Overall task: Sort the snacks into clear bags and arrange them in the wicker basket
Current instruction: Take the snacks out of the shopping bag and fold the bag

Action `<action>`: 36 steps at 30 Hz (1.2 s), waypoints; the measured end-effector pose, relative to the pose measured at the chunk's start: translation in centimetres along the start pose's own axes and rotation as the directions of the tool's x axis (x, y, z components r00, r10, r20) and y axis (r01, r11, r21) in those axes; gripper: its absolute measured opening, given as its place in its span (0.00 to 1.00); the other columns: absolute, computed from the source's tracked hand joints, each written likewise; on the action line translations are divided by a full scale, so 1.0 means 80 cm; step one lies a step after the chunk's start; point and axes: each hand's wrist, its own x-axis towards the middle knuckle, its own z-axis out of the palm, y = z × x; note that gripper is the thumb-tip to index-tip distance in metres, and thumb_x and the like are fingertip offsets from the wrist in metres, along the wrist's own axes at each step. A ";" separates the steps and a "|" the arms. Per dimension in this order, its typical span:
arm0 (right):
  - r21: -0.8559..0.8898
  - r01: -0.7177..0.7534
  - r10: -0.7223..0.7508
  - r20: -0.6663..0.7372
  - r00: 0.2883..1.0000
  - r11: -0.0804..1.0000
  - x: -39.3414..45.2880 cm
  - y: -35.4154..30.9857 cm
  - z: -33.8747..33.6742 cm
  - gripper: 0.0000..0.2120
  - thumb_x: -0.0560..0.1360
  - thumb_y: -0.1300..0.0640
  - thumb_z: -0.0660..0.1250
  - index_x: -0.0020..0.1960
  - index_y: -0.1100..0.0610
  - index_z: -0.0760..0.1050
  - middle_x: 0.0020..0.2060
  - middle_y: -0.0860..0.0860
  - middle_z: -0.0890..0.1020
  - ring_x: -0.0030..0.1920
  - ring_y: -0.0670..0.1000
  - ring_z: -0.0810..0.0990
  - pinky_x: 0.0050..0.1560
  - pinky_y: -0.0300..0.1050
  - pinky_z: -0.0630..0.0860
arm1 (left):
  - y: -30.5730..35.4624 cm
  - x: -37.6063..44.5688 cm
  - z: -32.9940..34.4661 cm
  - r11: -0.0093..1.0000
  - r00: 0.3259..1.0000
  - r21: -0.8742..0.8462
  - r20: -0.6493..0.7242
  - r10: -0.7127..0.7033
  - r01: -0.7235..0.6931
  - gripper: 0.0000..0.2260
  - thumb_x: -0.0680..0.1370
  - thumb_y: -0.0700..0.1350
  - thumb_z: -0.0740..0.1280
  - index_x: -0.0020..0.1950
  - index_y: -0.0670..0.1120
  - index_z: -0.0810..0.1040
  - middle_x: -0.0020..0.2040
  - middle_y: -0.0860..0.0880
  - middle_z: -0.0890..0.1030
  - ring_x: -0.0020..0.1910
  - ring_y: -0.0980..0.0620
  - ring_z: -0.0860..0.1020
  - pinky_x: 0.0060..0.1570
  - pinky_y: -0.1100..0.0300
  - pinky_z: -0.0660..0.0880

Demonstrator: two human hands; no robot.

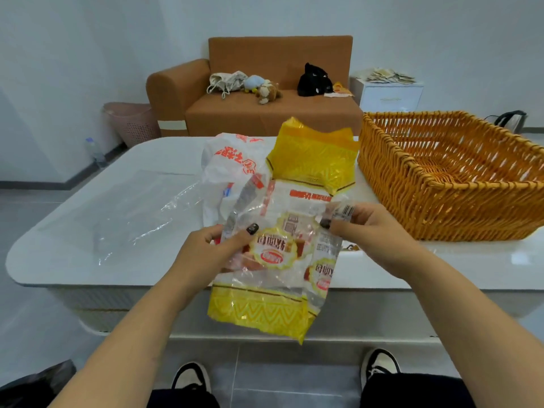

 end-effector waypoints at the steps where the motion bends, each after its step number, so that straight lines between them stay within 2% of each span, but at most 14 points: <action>1: 0.061 0.029 -0.024 -0.075 0.997 0.998 0.000 0.000 0.002 0.09 0.76 0.67 0.66 0.51 0.56 0.81 0.44 0.51 0.86 0.45 0.49 0.84 0.45 0.42 0.79 | 0.000 0.001 -0.002 1.000 1.000 0.000 -0.008 0.005 -0.005 0.20 0.68 0.58 0.71 0.46 0.42 0.85 0.43 0.41 0.85 0.42 0.44 0.84 0.45 0.52 0.83; 6: 0.424 0.060 0.132 -0.410 0.903 0.904 0.002 0.001 0.013 0.10 0.77 0.67 0.63 0.54 0.57 0.79 0.37 0.49 0.84 0.34 0.46 0.80 0.31 0.39 0.75 | 0.003 0.001 -0.001 0.998 0.999 -0.053 -0.048 -0.026 0.023 0.36 0.65 0.68 0.65 0.48 0.34 0.81 0.45 0.34 0.82 0.41 0.40 0.83 0.41 0.56 0.83; 10: 0.646 -0.008 0.366 -0.423 0.829 0.763 0.003 0.012 0.021 0.13 0.78 0.69 0.60 0.52 0.55 0.80 0.42 0.54 0.82 0.34 0.49 0.75 0.27 0.38 0.68 | 0.000 0.005 0.001 0.995 0.984 -0.039 -0.151 -0.095 0.090 0.41 0.57 0.80 0.63 0.41 0.43 0.86 0.40 0.41 0.85 0.42 0.42 0.84 0.41 0.54 0.82; 13: 0.674 -0.064 0.436 -0.399 0.806 0.736 0.002 0.016 0.032 0.12 0.77 0.69 0.61 0.50 0.57 0.80 0.37 0.53 0.83 0.25 0.46 0.74 0.25 0.36 0.70 | 0.005 0.002 0.006 0.987 0.981 -0.092 -0.129 -0.142 0.131 0.43 0.59 0.80 0.56 0.42 0.43 0.85 0.38 0.40 0.84 0.41 0.41 0.84 0.44 0.52 0.82; 16: 0.470 -0.110 0.346 -0.452 0.822 0.876 -0.003 0.023 0.046 0.06 0.73 0.70 0.66 0.43 0.62 0.80 0.42 0.58 0.85 0.36 0.52 0.79 0.38 0.47 0.73 | 0.009 0.000 0.009 0.988 0.984 -0.033 -0.087 -0.153 0.150 0.51 0.53 0.83 0.53 0.47 0.38 0.81 0.41 0.39 0.84 0.43 0.41 0.84 0.47 0.50 0.81; 18: 0.278 -0.115 0.249 -0.516 0.820 0.954 -0.006 0.026 0.055 0.02 0.72 0.68 0.68 0.42 0.65 0.80 0.44 0.58 0.85 0.40 0.54 0.80 0.39 0.44 0.76 | 0.009 0.000 0.008 0.991 0.987 0.020 -0.088 -0.133 0.135 0.52 0.47 0.87 0.54 0.46 0.44 0.77 0.41 0.41 0.81 0.41 0.44 0.80 0.52 0.47 0.78; 20: 0.105 -0.071 0.119 -0.573 0.811 0.992 -0.006 0.029 0.061 0.03 0.73 0.66 0.68 0.43 0.60 0.80 0.42 0.55 0.84 0.41 0.52 0.81 0.39 0.43 0.78 | 0.010 -0.002 0.008 0.994 0.993 -0.006 -0.041 -0.113 0.112 0.44 0.52 0.84 0.61 0.47 0.46 0.76 0.40 0.42 0.78 0.40 0.45 0.77 0.48 0.52 0.78; 23: -0.158 0.067 -0.144 -0.548 0.824 0.985 -0.009 0.028 0.065 0.13 0.75 0.67 0.64 0.47 0.49 0.76 0.36 0.45 0.79 0.36 0.39 0.77 0.36 0.30 0.71 | 0.009 -0.001 0.015 0.997 0.998 -0.044 -0.017 -0.060 0.060 0.17 0.75 0.59 0.69 0.44 0.45 0.81 0.42 0.40 0.83 0.39 0.47 0.82 0.39 0.58 0.80; 25: -0.360 0.158 -0.310 -0.417 0.854 0.919 -0.011 0.030 0.070 0.16 0.76 0.70 0.61 0.54 0.51 0.75 0.33 0.43 0.75 0.33 0.38 0.73 0.32 0.27 0.66 | 0.005 0.002 0.015 0.997 0.996 -0.037 -0.049 -0.075 0.073 0.11 0.79 0.51 0.66 0.45 0.44 0.81 0.45 0.35 0.83 0.39 0.45 0.82 0.43 0.55 0.78; 28: -0.579 0.284 -0.468 -0.197 0.861 0.765 -0.012 0.040 0.071 0.31 0.73 0.73 0.59 0.72 0.51 0.68 0.56 0.45 0.77 0.50 0.38 0.75 0.49 0.25 0.71 | 0.003 0.007 0.009 0.988 0.984 -0.046 -0.094 -0.152 0.148 0.26 0.78 0.64 0.59 0.49 0.41 0.82 0.48 0.37 0.84 0.47 0.43 0.83 0.55 0.48 0.78; 30: -0.663 0.322 -0.473 -0.055 0.879 0.676 -0.012 0.046 0.070 0.39 0.71 0.73 0.58 0.75 0.43 0.61 0.68 0.48 0.70 0.57 0.51 0.77 0.54 0.42 0.78 | 0.008 0.006 0.010 0.976 0.990 -0.176 -0.039 -0.138 0.129 0.36 0.74 0.74 0.50 0.55 0.47 0.81 0.52 0.44 0.85 0.51 0.45 0.83 0.57 0.45 0.78; 31: -0.707 0.315 -0.444 0.002 0.896 0.633 -0.012 0.047 0.069 0.42 0.70 0.74 0.58 0.74 0.39 0.60 0.71 0.49 0.65 0.55 0.57 0.78 0.49 0.50 0.80 | 0.011 0.004 0.011 0.949 0.993 -0.292 0.015 -0.118 0.117 0.37 0.70 0.75 0.49 0.60 0.51 0.79 0.54 0.46 0.85 0.51 0.47 0.84 0.54 0.46 0.80; 33: -0.809 0.318 -0.402 0.112 0.909 0.495 -0.011 0.050 0.068 0.46 0.66 0.75 0.61 0.72 0.35 0.60 0.73 0.49 0.61 0.48 0.59 0.81 0.36 0.49 0.78 | 0.022 0.000 0.011 0.899 0.993 -0.424 0.088 -0.082 0.112 0.35 0.67 0.72 0.48 0.64 0.56 0.76 0.51 0.50 0.86 0.48 0.50 0.85 0.47 0.51 0.82; 36: -0.864 0.352 -0.387 0.205 0.899 0.360 -0.011 0.049 0.067 0.50 0.58 0.77 0.65 0.70 0.39 0.64 0.72 0.53 0.66 0.41 0.57 0.81 0.27 0.42 0.70 | 0.015 0.000 0.007 0.941 0.985 -0.301 0.124 -0.120 0.153 0.34 0.64 0.78 0.60 0.58 0.56 0.80 0.51 0.48 0.86 0.51 0.46 0.84 0.54 0.45 0.79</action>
